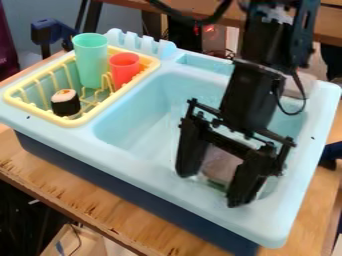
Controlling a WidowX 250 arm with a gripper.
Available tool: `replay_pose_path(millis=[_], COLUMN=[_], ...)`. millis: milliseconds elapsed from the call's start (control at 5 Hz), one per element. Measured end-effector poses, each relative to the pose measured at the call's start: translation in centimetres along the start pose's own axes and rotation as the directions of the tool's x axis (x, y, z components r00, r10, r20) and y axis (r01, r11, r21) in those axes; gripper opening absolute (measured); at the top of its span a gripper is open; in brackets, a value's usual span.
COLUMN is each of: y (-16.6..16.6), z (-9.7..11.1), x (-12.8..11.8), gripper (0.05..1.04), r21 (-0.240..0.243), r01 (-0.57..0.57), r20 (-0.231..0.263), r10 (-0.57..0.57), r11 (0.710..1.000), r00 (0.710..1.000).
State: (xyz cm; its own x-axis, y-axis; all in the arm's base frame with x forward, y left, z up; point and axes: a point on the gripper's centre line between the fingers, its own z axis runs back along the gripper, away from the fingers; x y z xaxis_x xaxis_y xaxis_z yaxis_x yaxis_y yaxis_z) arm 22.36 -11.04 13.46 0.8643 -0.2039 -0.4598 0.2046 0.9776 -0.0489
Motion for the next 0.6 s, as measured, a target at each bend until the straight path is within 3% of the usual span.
replay_pose_path(millis=[400, 600], y=[-0.4, -0.2], z=[0.3, 0.2], x=[1.2, 1.7], gripper=[1.001, 1.001], r21=[-0.018, -0.018], r01=[0.029, 0.018], r20=[0.056, 0.039], r10=[-0.028, -0.017], r11=[0.999, 1.000], r00=[0.998, 0.999])
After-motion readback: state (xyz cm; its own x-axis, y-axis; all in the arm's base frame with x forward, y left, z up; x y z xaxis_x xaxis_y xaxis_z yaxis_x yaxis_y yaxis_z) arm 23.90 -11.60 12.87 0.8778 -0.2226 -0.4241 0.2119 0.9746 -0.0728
